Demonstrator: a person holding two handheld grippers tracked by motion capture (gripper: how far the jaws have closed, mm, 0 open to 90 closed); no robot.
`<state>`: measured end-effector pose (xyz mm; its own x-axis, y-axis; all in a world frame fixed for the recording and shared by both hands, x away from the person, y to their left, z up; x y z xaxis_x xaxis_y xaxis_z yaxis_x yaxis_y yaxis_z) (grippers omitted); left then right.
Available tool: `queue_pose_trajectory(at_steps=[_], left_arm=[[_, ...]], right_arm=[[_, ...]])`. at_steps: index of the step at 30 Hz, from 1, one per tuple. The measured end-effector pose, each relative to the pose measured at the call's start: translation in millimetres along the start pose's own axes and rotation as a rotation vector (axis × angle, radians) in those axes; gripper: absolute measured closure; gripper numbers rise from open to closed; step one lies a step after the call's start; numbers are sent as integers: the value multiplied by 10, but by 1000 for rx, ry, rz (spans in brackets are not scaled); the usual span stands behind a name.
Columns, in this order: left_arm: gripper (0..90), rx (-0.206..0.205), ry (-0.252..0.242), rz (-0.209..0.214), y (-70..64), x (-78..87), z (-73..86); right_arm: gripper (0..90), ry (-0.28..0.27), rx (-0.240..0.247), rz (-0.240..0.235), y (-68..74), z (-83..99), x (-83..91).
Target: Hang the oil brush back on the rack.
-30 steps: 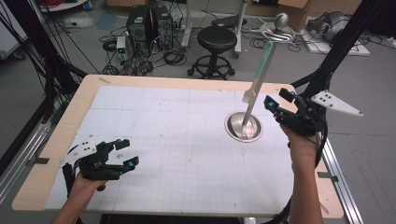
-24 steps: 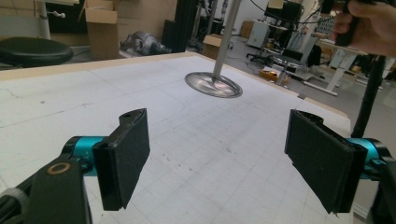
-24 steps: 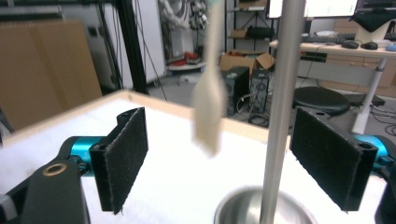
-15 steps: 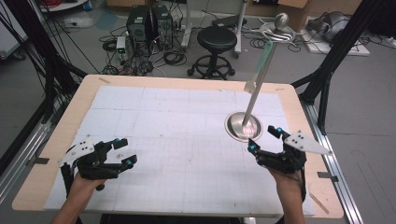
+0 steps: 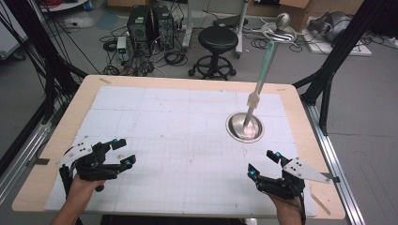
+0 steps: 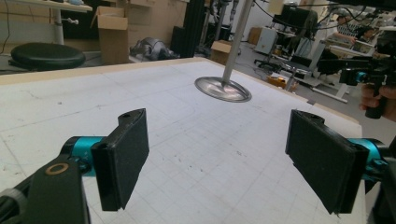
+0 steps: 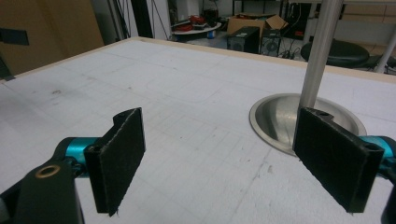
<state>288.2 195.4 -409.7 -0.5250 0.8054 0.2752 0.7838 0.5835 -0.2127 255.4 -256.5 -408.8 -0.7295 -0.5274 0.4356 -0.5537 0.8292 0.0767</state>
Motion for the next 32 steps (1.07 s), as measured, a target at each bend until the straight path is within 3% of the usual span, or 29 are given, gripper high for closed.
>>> queue_pose_trajectory(at_steps=[14,32], left_arm=[[219,7,1,-12,3,40,43],[220,15,-1,-18,9,19,49]], right_arm=[[168,5,2,-17,61,-1,-12],[168,13,-1,-6,26,24,-23]])
Point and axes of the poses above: each handheld gripper's, and its own axes: x roughly backward along the jaws, z roughly out of its underside, y roughly to its left, the point moved 6 cm from there along -x, roughly forward along the jaws, and after that the axes turned 10 degrees about y, right-handed, at the moved point
